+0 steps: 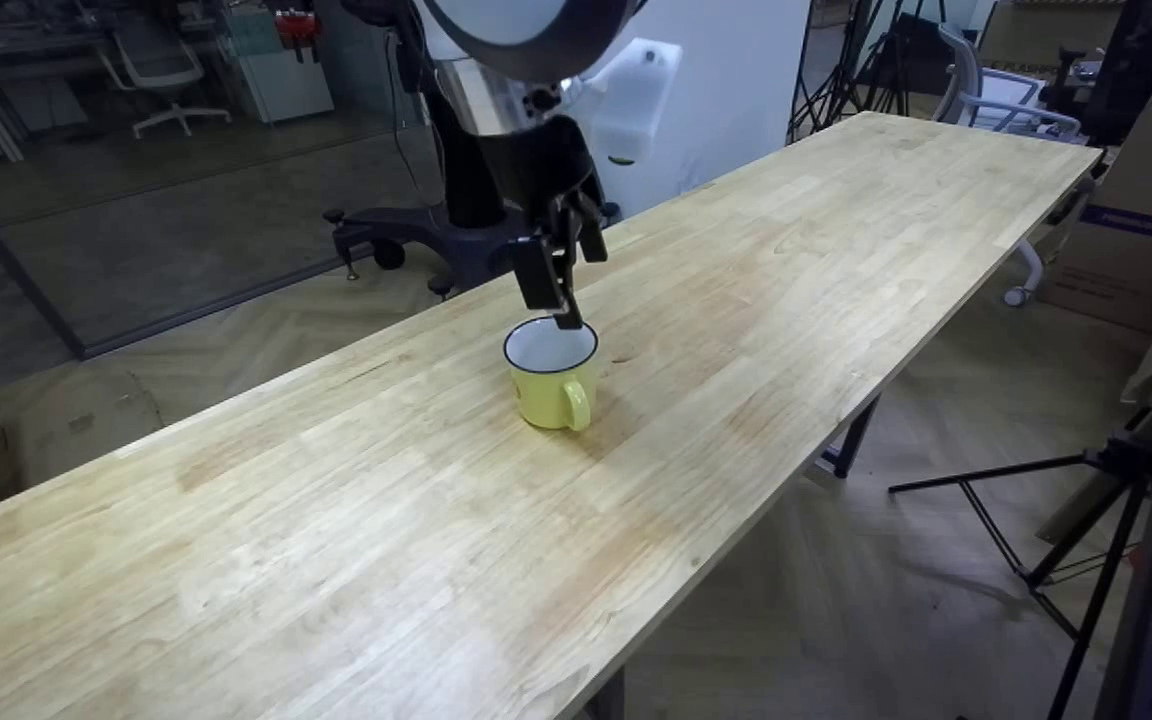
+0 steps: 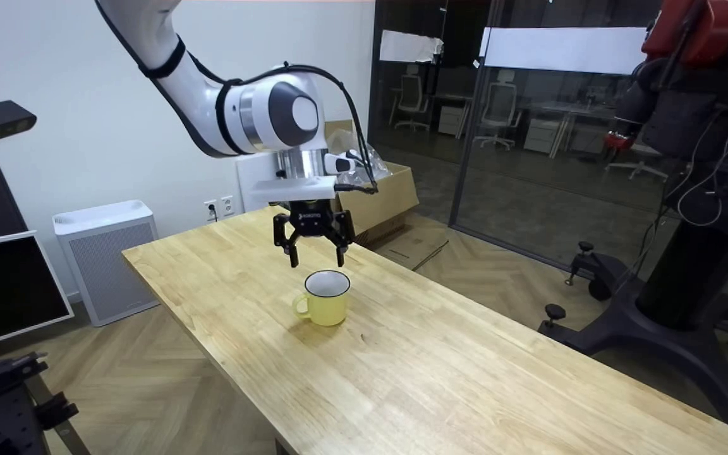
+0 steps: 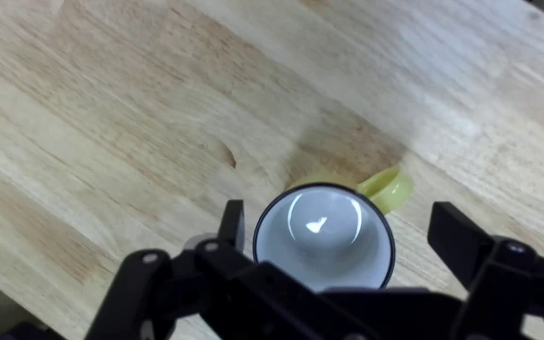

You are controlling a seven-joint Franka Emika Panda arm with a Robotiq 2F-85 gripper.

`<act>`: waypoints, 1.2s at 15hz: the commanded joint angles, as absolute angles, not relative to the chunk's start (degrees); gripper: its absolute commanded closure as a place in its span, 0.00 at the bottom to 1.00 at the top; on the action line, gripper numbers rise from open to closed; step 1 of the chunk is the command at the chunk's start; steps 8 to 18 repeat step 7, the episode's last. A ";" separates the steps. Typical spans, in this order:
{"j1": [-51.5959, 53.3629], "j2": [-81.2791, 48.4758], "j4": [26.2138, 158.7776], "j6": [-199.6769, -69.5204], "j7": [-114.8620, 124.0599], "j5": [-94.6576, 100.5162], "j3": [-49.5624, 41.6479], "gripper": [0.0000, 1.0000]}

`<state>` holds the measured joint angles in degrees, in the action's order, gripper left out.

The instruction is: Move the mug to the left

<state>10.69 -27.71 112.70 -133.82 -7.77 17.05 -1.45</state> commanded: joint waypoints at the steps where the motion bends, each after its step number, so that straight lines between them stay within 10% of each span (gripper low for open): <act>1: 7.11 -25.29 111.96 -124.01 -13.30 12.94 2.46 0.00; 18: 3.93 -24.25 111.20 -118.43 -20.18 8.53 4.89 0.00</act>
